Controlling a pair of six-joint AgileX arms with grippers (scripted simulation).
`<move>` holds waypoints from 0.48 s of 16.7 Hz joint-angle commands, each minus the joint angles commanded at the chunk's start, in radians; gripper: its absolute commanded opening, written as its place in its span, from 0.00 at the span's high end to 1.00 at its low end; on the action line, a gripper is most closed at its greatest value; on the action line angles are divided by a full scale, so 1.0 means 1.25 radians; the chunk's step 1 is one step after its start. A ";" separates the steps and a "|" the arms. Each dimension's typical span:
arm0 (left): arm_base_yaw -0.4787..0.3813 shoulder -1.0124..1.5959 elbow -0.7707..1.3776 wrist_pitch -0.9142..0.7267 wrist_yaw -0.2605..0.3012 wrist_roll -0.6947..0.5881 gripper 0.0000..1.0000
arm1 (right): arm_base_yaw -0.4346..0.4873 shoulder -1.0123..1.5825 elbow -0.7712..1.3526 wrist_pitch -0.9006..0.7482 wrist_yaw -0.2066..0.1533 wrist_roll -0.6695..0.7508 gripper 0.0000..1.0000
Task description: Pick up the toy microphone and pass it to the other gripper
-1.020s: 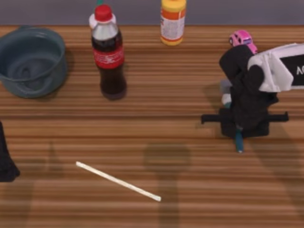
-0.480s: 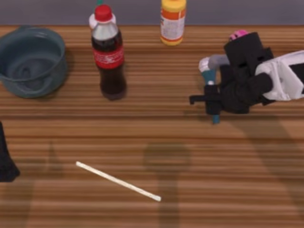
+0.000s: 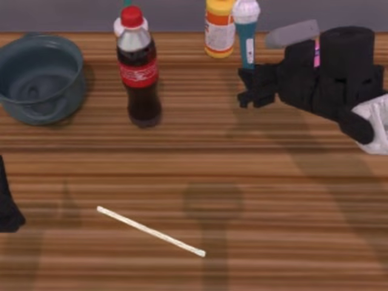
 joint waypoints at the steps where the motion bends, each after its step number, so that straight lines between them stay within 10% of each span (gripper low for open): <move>1: 0.000 0.000 0.000 0.000 0.000 0.000 0.00 | -0.001 -0.018 -0.019 0.065 -0.018 -0.016 1.00; 8: 0.000 0.000 0.000 0.000 0.000 0.000 0.00 | -0.006 -0.111 -0.095 0.301 -0.093 -0.088 1.00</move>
